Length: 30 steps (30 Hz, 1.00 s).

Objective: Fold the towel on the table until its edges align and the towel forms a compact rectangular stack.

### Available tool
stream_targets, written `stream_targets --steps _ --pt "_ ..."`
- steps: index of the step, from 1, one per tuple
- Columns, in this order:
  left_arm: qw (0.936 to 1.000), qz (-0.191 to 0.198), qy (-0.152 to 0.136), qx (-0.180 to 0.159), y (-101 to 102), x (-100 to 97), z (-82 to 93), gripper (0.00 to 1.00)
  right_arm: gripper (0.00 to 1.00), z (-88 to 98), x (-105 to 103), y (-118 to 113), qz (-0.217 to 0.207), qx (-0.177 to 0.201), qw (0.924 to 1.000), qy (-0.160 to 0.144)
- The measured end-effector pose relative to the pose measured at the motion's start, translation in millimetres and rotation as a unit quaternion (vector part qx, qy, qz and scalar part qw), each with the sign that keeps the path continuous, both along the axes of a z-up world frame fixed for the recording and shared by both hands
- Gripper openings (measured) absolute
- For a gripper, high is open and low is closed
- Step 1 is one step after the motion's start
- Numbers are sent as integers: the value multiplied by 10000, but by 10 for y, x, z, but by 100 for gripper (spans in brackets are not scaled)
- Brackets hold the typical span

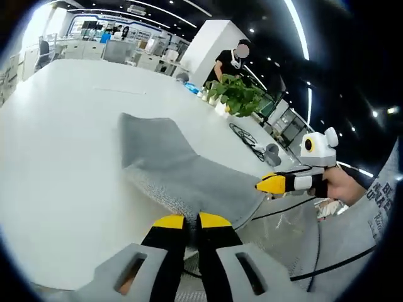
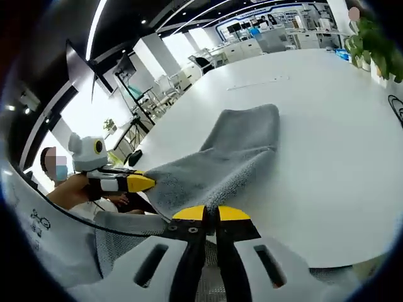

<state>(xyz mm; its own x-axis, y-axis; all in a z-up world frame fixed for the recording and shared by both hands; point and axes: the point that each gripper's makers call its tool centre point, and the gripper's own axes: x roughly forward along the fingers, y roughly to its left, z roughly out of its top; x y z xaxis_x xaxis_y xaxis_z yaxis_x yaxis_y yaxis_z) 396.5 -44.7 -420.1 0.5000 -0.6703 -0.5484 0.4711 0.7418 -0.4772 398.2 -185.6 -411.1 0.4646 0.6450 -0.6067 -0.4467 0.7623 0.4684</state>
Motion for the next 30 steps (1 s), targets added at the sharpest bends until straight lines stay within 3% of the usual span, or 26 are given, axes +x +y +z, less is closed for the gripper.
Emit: stream_targets --steps 5,11,17,25,30 --pt "9997 136 81 -169 -35 -130 31 5 2 8 -105 -33 -66 73 9999 106" --pt "9995 173 -136 -206 -47 -98 121 5 2 57 -93 -13 -105 132 9998 113" --pt "9981 331 -410 -331 -15 109 264 5 2 207 108 3 -217 285 9994 -34" --pt "9967 348 -568 -454 -35 379 394 5 3 366 378 31 -301 416 9985 -173" --pt "9943 636 -582 -623 4 628 451 5 3 393 569 21 -401 493 9977 -214"
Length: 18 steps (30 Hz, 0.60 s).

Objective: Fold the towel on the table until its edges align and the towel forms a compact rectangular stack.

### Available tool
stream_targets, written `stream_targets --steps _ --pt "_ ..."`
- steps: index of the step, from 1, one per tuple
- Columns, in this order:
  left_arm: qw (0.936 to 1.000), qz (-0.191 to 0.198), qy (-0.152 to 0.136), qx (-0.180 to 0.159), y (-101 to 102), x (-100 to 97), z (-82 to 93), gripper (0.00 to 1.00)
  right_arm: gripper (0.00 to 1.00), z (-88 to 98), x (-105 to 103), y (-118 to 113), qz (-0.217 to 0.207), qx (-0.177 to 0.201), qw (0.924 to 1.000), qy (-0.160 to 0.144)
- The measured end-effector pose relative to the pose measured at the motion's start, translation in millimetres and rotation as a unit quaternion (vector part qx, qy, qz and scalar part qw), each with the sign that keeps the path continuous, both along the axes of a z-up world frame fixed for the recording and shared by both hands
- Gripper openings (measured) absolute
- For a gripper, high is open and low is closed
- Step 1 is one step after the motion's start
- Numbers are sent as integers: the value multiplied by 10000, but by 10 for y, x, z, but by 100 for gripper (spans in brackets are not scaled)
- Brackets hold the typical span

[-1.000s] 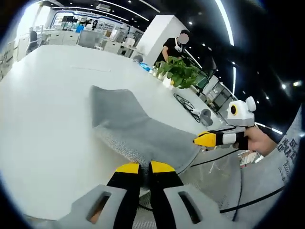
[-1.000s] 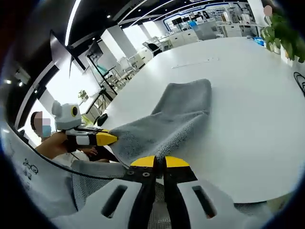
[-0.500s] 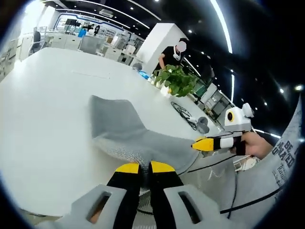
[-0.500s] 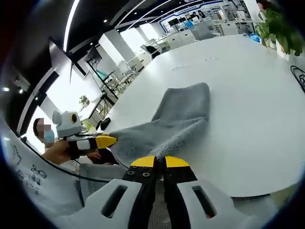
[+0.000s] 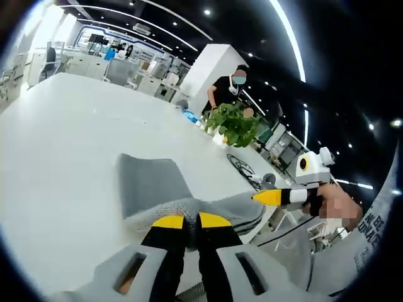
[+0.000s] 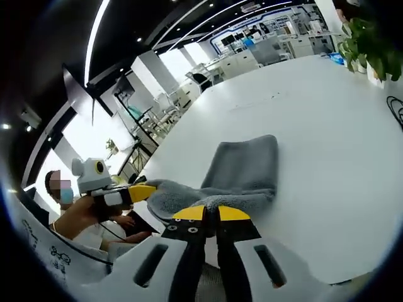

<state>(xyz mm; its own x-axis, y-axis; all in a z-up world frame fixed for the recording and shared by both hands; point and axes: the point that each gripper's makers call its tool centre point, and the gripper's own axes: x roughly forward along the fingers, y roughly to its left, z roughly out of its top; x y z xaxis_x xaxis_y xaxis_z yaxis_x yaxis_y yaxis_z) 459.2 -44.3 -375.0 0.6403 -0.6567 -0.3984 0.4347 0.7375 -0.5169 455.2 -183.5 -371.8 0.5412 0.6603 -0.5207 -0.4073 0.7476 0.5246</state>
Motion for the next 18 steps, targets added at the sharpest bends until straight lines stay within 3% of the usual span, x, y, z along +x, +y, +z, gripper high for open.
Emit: stream_targets --steps 6,18 --pt "9999 143 -7 -90 5 250 25 5 3 23 235 -25 -143 82 9999 -23" --pt "9984 507 211 -130 79 773 -156 6 3 -70 819 26 -261 47 9996 -45"
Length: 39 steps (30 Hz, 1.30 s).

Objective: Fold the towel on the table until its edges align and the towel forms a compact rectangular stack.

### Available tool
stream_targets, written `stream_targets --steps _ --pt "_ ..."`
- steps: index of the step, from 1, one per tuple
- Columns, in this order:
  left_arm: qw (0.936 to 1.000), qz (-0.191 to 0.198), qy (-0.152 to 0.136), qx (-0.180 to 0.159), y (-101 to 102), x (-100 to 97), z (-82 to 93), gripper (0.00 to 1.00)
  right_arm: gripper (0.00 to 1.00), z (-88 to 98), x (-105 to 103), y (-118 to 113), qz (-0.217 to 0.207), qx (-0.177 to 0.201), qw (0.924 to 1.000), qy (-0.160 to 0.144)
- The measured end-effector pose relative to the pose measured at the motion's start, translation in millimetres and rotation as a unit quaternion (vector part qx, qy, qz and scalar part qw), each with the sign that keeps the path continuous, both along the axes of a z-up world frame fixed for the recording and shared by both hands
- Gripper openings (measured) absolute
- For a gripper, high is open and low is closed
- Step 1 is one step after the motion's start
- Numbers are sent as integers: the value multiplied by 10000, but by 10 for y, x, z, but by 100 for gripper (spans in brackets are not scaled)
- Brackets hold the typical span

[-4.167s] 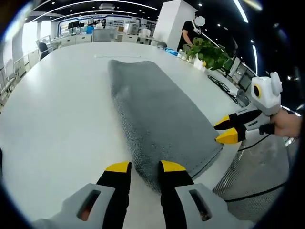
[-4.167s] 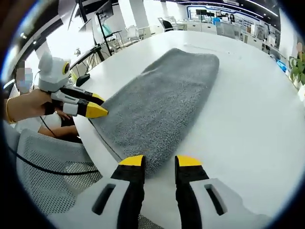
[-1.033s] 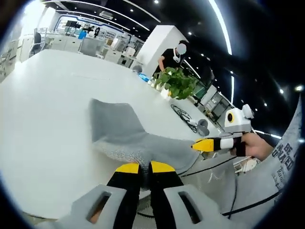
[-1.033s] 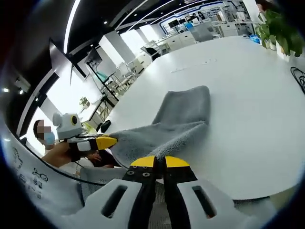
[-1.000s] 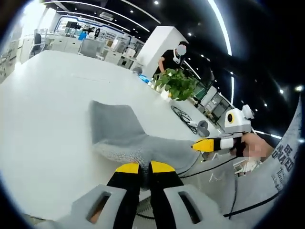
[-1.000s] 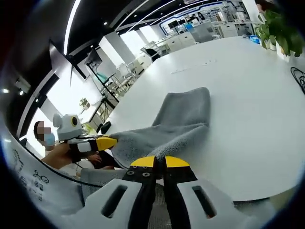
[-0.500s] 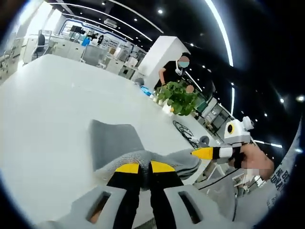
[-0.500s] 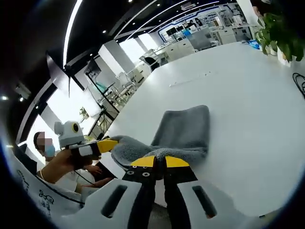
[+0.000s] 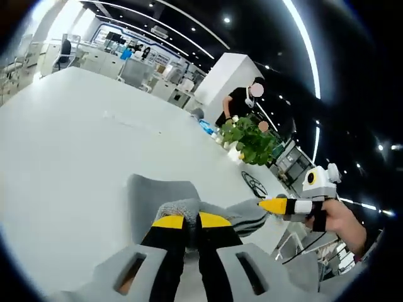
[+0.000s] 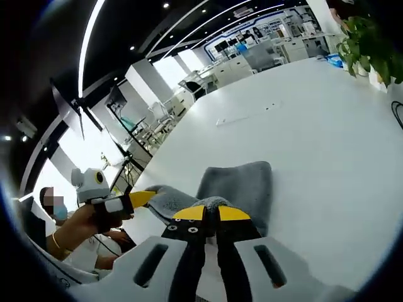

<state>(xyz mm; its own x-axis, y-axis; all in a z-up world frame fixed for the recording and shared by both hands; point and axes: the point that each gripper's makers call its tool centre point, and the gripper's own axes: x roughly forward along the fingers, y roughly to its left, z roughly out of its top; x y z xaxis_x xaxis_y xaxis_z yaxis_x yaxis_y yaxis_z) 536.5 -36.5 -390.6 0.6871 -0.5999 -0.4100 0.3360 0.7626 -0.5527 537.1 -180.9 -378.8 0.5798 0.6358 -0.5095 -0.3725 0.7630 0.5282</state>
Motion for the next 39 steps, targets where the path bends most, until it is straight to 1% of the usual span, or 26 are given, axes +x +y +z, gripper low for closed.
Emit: stream_targets --steps 2,4,5,6,7,10,12,17,19,21,22,23,24,26,28,30,31,34,35,37,38,39 --pt "10000 11 49 28 6 51 -47 6 3 -45 83 9 9 -47 10000 10" --pt "9999 -12 119 68 26 106 -131 6 3 -100 141 21 36 -123 9999 4" --pt "9997 29 134 215 47 130 -200 6 3 -149 179 6 -9 -134 9999 56" --pt "9995 44 204 251 54 165 -279 6 3 -188 206 -3 -65 -113 9998 133" --pt "9994 39 244 248 54 181 -318 6 3 -210 227 2 -61 -80 9998 160" --pt "9993 111 282 198 28 218 -369 6 3 -285 297 2 -88 -85 9997 215" --pt "9991 141 353 188 45 285 -435 6 3 -313 318 10 -112 -97 9996 256" --pt "9985 26 398 370 -15 371 -487 6 3 -449 461 -38 -280 -64 9989 376" --pt "9984 -19 400 411 10 462 -540 6 4 -488 483 -50 -323 -75 9986 416" --pt "9980 -90 406 473 0 495 -577 7 4 -532 504 -58 -258 -185 9989 358" --pt "9977 -75 434 506 -11 495 -588 7 5 -558 523 -54 -46 -335 9992 214" --pt "9976 -78 446 521 -20 494 -595 7 5 -549 506 -36 -50 -358 9991 202" --pt "9974 -63 490 521 -6 533 -634 7 5 -557 501 -21 -73 -363 9991 222" --pt "9972 -22 525 540 5 573 -682 7 5 -562 488 -4 -22 -427 9989 166" --pt "9969 -5 535 578 9 595 -723 7 5 -627 555 -30 8 -516 9986 116" --pt "9958 -15 534 742 16 595 -773 7 5 -652 580 -29 -8 -502 9987 100" --pt "9955 16 512 801 3 575 -781 7 5 -667 604 -38 -31 -491 9987 107" --pt "9956 201 503 761 40 598 -803 9 5 -664 608 -27 -59 -513 9986 89" --pt "9957 244 474 756 54 602 -794 10 5 -669 612 -28 -33 -564 9984 57" --pt "9966 230 280 741 51 620 -752 14 6 -660 613 -28 53 -684 9976 -46" --pt "9976 68 148 672 32 642 -713 18 6 -679 635 -50 110 -770 9969 -92" --pt "9976 23 133 684 40 647 -703 20 9 -674 643 -66 133 -839 9963 -158"
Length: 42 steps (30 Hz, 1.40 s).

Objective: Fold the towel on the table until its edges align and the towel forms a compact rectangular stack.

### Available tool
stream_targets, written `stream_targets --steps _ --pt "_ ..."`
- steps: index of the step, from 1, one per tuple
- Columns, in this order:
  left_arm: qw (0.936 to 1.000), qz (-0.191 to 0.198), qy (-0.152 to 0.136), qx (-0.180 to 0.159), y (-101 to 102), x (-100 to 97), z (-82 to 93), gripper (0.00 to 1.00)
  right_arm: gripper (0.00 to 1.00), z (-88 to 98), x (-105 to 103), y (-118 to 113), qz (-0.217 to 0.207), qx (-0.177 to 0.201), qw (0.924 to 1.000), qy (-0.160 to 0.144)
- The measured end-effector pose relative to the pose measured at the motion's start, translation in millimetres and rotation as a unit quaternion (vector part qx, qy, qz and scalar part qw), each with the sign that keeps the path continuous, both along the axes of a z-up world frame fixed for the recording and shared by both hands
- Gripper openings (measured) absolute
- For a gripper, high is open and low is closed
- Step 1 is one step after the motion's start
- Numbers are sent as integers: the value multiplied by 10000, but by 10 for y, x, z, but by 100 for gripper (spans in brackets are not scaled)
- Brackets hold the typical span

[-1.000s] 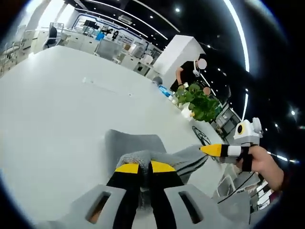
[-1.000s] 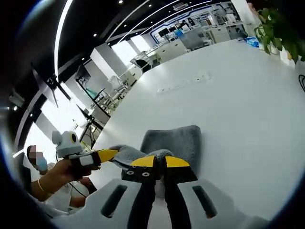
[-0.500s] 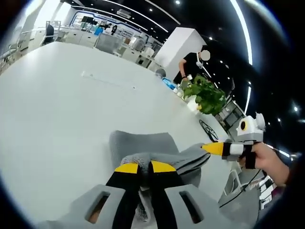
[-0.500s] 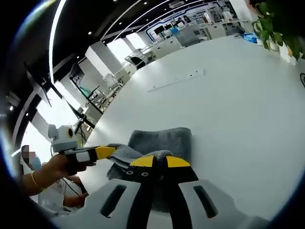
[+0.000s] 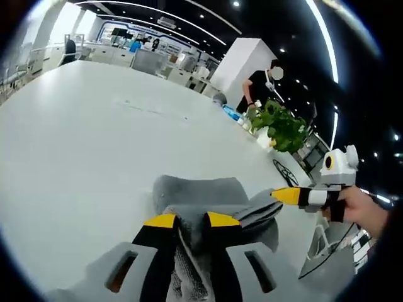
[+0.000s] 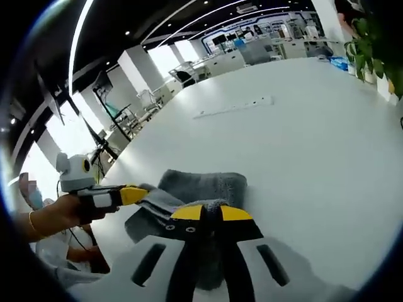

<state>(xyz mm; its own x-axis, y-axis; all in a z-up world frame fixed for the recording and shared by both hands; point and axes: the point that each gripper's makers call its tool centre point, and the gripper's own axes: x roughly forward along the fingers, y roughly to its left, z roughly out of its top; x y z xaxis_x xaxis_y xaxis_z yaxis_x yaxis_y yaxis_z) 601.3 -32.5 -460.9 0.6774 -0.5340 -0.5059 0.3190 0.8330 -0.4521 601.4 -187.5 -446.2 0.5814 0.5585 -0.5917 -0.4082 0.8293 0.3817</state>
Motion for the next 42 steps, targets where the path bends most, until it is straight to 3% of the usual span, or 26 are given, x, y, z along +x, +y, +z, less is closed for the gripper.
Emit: stream_targets --steps 2,4,8,14,17,23,27,30,32,33,34,36,38,40,42 --pt "9996 -98 -135 211 36 1 38 24 16 34 66 -98 23 -333 9989 -335" --pt "9989 -103 -244 395 73 10 87 28 24 70 107 -171 -19 -505 9977 -462" --pt "9987 -169 -415 247 86 23 238 26 24 147 122 -187 218 -576 9960 -649" --pt "9958 -479 -562 537 51 -3 296 31 25 160 27 -176 533 -699 9937 -696" --pt "9921 -836 -742 573 -49 -47 348 33 25 128 -44 -192 826 -1082 9876 -789" --pt "9793 -1768 -877 451 -328 -226 354 35 31 52 -253 24 1442 -869 9837 -634" --pt "9673 -2232 -989 686 -425 -300 344 41 33 68 -268 92 1805 -972 9748 -878" --pt "9551 -2661 -974 863 -467 -345 248 56 42 33 -316 229 2313 -1054 9620 -999" --pt "9424 -2939 -1101 1156 -517 -401 224 68 58 -55 -349 244 2538 -1307 9539 -922" --pt "9316 -3188 -1104 1352 -485 -403 124 71 64 -83 -359 254 2675 -1444 9476 -977" --pt "9230 -3364 -1130 1490 -481 -419 80 72 67 -129 -388 301 2960 -1601 9353 -1092" --pt "9047 -3694 -1172 1770 -487 -466 17 71 64 -141 -421 331 3201 -1735 9239 -1174" --pt "8942 -3914 -1255 1771 -528 -490 7 69 56 -111 -475 412 3507 -1745 9106 -1320" --pt "8904 -4071 -1256 1606 -571 -506 1 67 55 -113 -504 488 3710 -1649 9031 -1402" --pt "8915 -4042 -1245 1624 -587 -476 -9 67 58 -168 -487 525 3830 -1684 8975 -1395"
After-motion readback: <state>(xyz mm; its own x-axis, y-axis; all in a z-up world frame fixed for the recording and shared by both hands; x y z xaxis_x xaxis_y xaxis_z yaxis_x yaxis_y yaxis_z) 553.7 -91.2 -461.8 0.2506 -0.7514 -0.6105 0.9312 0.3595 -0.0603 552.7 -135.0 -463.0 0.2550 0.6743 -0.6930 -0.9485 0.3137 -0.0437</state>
